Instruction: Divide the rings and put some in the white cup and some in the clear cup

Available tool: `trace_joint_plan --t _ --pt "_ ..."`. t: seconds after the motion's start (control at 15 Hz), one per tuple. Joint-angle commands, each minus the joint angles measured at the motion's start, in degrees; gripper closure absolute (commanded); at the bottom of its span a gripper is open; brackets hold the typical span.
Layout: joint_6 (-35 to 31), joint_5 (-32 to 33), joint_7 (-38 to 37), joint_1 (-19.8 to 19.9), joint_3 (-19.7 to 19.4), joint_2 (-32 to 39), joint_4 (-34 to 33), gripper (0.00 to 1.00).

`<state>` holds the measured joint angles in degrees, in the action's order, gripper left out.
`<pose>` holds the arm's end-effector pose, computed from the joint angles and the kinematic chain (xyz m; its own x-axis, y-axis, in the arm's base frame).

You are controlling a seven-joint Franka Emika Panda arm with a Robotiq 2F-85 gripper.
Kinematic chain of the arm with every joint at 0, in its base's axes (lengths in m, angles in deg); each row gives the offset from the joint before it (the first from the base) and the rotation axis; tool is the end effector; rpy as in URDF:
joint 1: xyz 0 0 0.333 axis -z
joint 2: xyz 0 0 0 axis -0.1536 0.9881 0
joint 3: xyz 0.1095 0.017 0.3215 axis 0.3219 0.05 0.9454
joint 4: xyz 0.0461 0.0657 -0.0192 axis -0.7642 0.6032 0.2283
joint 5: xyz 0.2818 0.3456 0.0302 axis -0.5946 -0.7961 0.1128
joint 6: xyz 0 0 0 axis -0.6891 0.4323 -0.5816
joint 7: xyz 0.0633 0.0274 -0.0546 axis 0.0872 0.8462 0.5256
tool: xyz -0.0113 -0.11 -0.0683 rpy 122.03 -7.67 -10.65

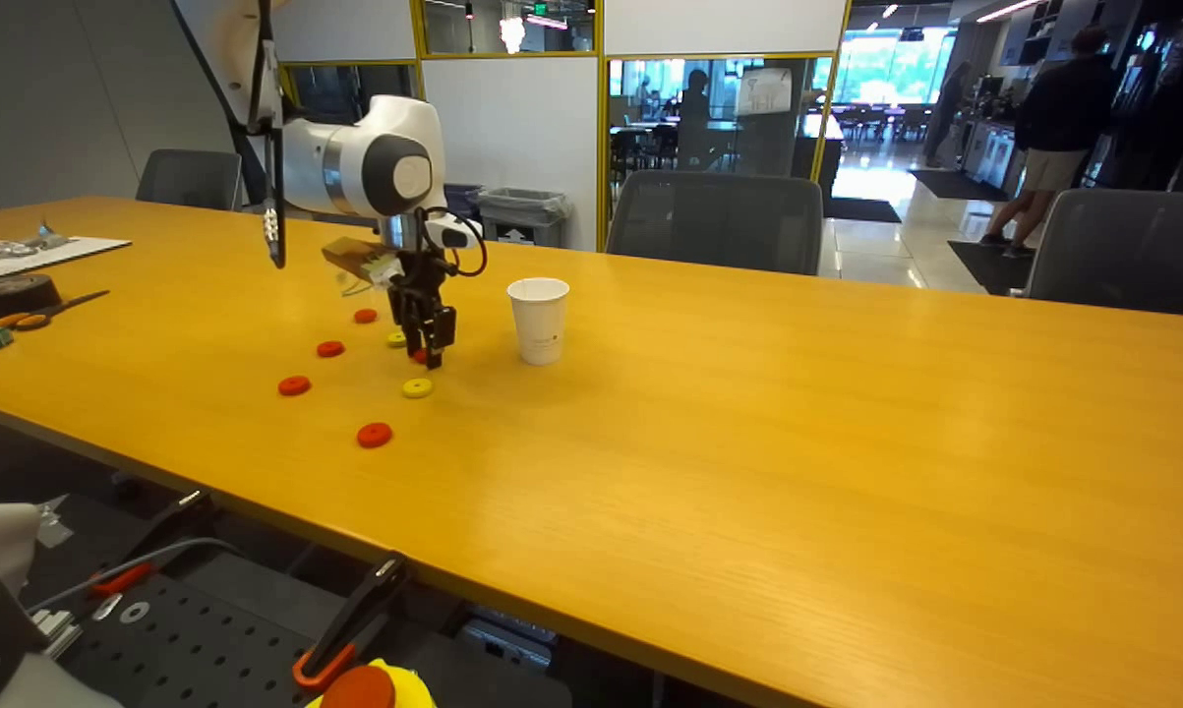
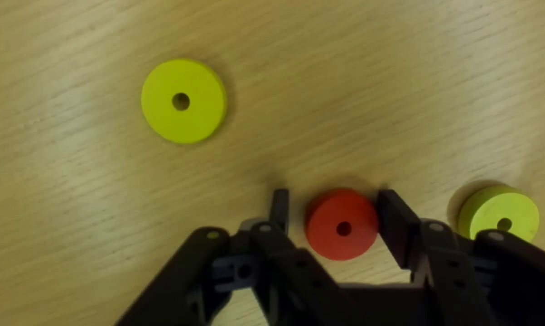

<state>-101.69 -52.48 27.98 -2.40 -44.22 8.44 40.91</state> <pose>0.5870 0.1189 0.1195 0.9429 -0.3313 -0.0349 -0.3319 -0.9432 -0.0160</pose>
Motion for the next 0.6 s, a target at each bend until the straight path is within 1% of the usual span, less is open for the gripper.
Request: trace_joint_plan --t 0.0,0.07,0.13,0.27,0.4,0.53 --pt "0.52 1.3 -0.33 -1.44 -1.46 0.98 -2.4 0.77" --pt "0.7 1.85 -0.56 -1.75 -1.77 0.88 -2.78 0.82" --pt "0.85 2.71 -0.8 -2.17 -2.31 1.1 -3.35 0.79" --pt "1.36 3.87 -0.8 -2.65 -2.99 0.07 -3.34 0.8" --pt "2.81 6.35 -1.88 -4.06 -4.31 -3.53 -2.31 0.8" --pt "4.54 7.93 -1.63 -4.49 -4.21 -7.44 -1.73 0.8"
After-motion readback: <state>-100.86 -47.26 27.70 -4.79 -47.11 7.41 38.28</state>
